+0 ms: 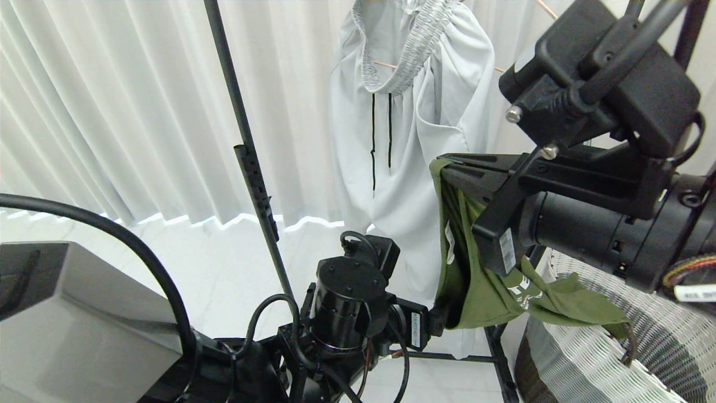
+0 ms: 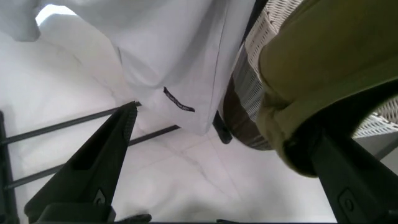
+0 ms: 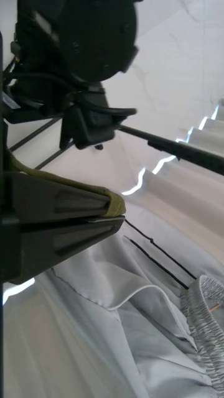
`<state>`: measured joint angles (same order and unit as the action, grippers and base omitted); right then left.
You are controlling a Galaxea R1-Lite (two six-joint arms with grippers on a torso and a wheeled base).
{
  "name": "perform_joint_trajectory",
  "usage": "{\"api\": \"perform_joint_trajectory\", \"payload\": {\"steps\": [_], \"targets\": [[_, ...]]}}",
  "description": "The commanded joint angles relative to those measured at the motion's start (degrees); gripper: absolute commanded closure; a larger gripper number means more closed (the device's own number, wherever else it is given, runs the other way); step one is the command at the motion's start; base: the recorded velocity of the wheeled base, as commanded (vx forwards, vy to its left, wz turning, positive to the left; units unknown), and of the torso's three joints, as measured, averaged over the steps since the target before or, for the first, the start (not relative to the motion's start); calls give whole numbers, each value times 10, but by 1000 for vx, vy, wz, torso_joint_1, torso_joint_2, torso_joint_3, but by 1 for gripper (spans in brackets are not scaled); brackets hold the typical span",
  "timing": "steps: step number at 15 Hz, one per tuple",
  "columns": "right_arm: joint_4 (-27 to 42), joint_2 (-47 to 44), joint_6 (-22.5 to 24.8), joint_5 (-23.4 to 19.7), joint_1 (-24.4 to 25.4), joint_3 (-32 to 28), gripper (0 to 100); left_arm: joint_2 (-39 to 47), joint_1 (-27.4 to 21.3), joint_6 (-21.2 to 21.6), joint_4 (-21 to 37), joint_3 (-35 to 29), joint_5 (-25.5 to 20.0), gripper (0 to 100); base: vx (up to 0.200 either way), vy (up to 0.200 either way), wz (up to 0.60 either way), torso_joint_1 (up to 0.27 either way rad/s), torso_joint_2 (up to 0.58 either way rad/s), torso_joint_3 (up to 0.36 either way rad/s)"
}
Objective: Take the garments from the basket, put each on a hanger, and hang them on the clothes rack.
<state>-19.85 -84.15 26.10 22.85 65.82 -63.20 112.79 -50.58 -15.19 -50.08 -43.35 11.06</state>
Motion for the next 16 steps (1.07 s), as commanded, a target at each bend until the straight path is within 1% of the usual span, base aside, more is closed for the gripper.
{"api": "perform_joint_trajectory", "payload": {"steps": [1,2,3,5,6,7,8,9,11,12,13,14,15,16], "targets": [[0,0,0,0,0,0,100,18,3,1,-6,11,-9,0,0,0,0,0,0,0],[0,1,0,0,0,0,100,18,3,1,-6,12,-12,0,0,0,0,0,0,0],[0,0,0,0,0,0,100,19,7,1,-6,11,-16,100,0,0,0,0,0,0],[0,0,-1,0,-1,0,100,19,11,6,-6,12,-12,100,0,0,0,0,0,0],[0,0,-1,0,-1,0,100,16,11,16,-9,17,-7,100,0,0,0,0,0,0],[0,0,-1,-1,-6,1,100,15,11,30,-22,29,8,100,0,0,0,0,0,0],[0,0,-2,-1,-12,2,100,14,11,53,-47,50,27,100,0,0,0,0,0,0],[0,0,-8,-1,-20,2,100,13,11,89,-88,83,42,100,0,0,0,0,0,0],[0,-5,-21,-1,-41,2,100,-13,24,162,-196,165,45,100,0,0,0,0,0,0],[-1,-8,-26,-1,-52,0,100,-49,36,177,-200,194,44,100,0,0,0,0,0,0],[-3,-9,-29,-1,-61,-1,100,-93,50,181,-191,212,43,100,0,0,0,0,0,0],[-7,-9,-29,-1,-66,-1,100,-119,59,182,-173,216,43,100,0,0,0,0,0,0],[-19,-9,-29,-1,-71,0,100,-201,85,186,-99,207,43,100,0,0,0,0,0,0],[-22,-9,-29,0,-72,0,100,-265,95,187,-17,180,42,100,0,0,0,0,0,0]]}}
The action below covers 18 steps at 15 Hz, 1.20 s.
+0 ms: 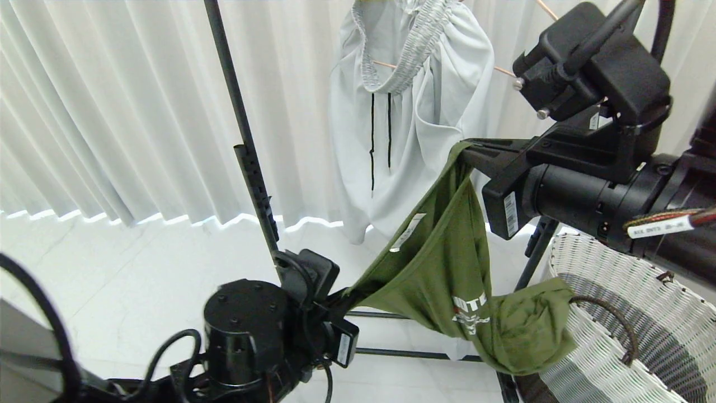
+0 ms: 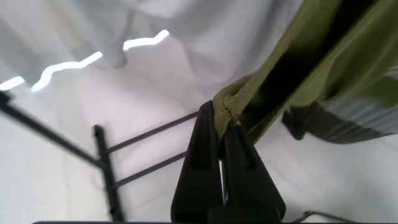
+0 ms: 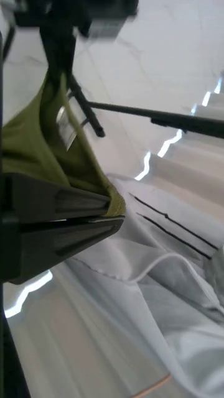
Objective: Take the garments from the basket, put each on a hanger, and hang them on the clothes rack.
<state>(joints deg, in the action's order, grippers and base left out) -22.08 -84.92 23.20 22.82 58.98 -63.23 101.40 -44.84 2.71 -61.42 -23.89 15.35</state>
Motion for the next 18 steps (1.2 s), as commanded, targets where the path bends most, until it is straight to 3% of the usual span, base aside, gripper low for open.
{"api": "perform_joint_trajectory", "payload": {"steps": [1,2,3,4,6,7,9,11,14,18], "targets": [[-2,0,0,2,-4,0,100,-217,46,8,196,-55,-1,100,0,0,0,0,0,0],[-2,3,0,4,-4,0,100,-268,49,8,299,-109,-1,100,0,0,0,0,0,0],[-2,4,0,4,-4,0,100,-287,50,8,352,-143,-1,100,0,0,0,0,0,0],[-2,9,1,6,-4,-4,100,-319,54,8,486,-241,-1,100,0,0,0,0,0,0],[-2,25,5,12,-4,-6,100,-321,65,6,650,-404,-1,100,0,0,0,0,0,0],[-2,34,6,22,-4,-6,100,-314,65,6,695,-473,-1,100,0,0,0,0,0,0],[-2,54,11,43,-5,-15,100,-285,65,8,734,-579,-1,100,0,0,0,0,0,0],[1,70,43,44,-26,-42,100,-268,63,25,734,-633,0,100,0,0,0,0,0,0],[17,73,85,44,-53,-121,100,-272,48,63,731,-636,-1,100,0,0,0,0,0,0],[63,74,109,42,-51,-177,100,-271,-42,66,730,-638,3,100,0,0,0,0,0,0]]}}
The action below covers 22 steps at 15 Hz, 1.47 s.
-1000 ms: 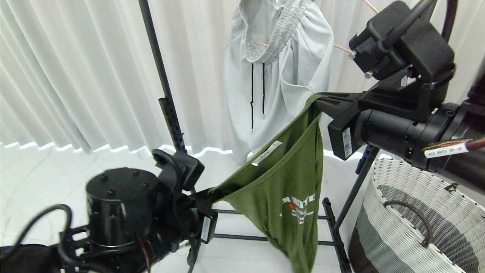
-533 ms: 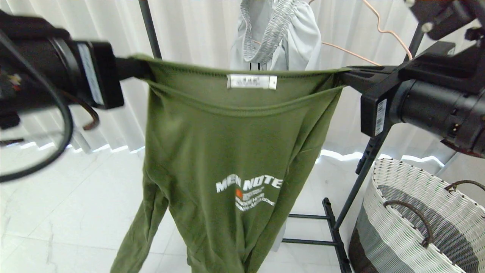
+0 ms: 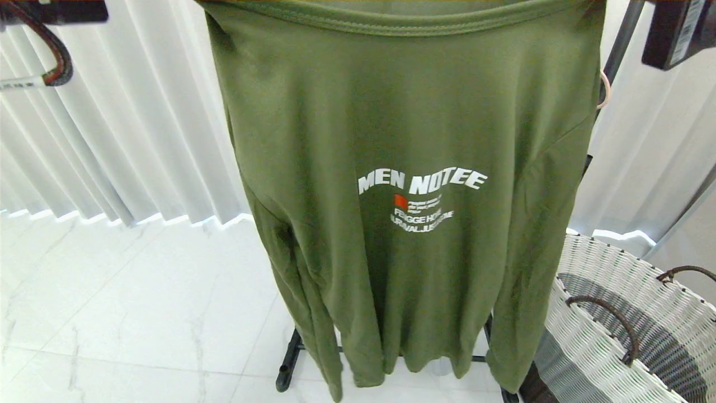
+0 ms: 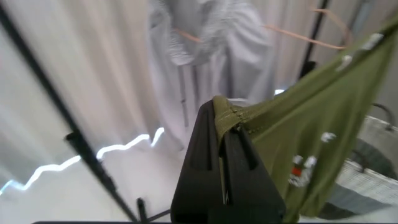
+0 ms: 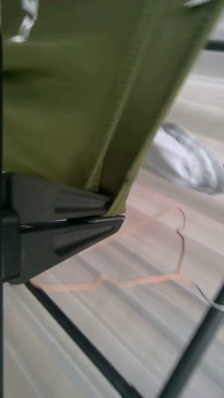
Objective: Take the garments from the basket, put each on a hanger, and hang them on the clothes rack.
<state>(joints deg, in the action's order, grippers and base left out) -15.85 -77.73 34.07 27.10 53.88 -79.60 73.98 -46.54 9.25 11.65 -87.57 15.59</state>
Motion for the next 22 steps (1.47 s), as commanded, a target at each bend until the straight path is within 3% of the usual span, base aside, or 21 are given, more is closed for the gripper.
{"api": "perform_joint_trajectory", "payload": {"steps": [1,5,9,11,15,20,22], "targets": [[2,6,8,1,1,-15,100,5,-36,5,-1,-2,1,100,0,0,0,0,0,0],[55,48,23,1,10,-25,100,27,-51,39,-17,-16,1,100,0,0,0,0,0,0],[214,134,24,0,81,-27,100,125,-56,45,-74,-96,29,100,0,0,0,0,0,0],[252,144,23,1,137,-20,100,168,-55,46,-85,-140,29,100,0,0,0,0,0,0],[255,121,26,1,205,-9,100,218,-50,47,-86,-202,30,100,0,0,0,0,0,0],[254,122,43,3,207,-11,100,217,-46,45,-86,-202,30,100,0,0,0,0,0,0],[252,122,43,24,206,-12,100,196,-46,45,-77,-192,31,100,0,0,0,0,0,0]]}}
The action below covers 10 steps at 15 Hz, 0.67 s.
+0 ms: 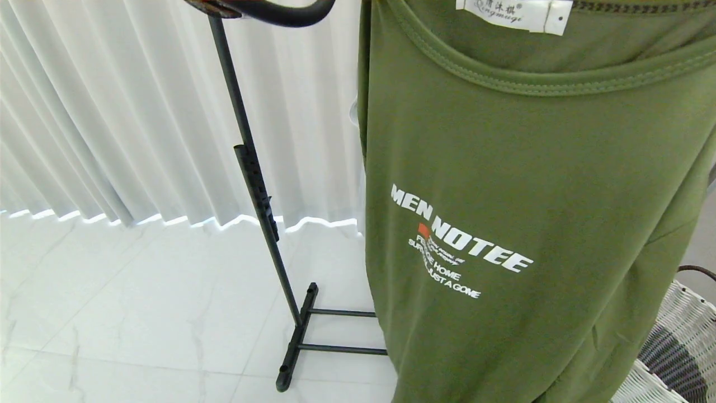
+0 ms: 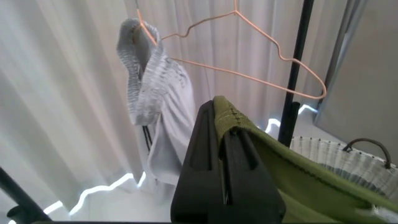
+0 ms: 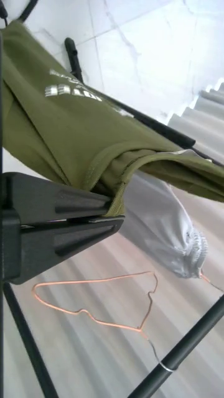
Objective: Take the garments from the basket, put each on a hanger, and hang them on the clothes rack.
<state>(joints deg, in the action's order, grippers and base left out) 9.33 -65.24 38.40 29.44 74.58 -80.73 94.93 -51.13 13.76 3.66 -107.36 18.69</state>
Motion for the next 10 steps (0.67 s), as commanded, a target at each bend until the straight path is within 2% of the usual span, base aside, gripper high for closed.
{"api": "perform_joint_trajectory", "payload": {"steps": [1,4,6,8,10], "targets": [[-1,-3,-1,11,-1,0,100,-29,0,-1,13,18,0,100,0,0,0,0,0,0],[-6,-2,-4,24,-16,0,100,-120,-2,-1,78,91,-1,100,0,0,0,0,0,0],[-34,-10,-5,23,-59,2,100,-186,-4,-1,104,149,-3,100,0,0,0,0,0,0],[-83,-32,-11,22,-89,1,100,-238,-22,3,106,206,-3,100,0,0,0,0,0,0],[-153,-75,-25,21,-102,0,100,-302,-38,40,105,264,-7,100,0,0,0,0,0,0]]}}
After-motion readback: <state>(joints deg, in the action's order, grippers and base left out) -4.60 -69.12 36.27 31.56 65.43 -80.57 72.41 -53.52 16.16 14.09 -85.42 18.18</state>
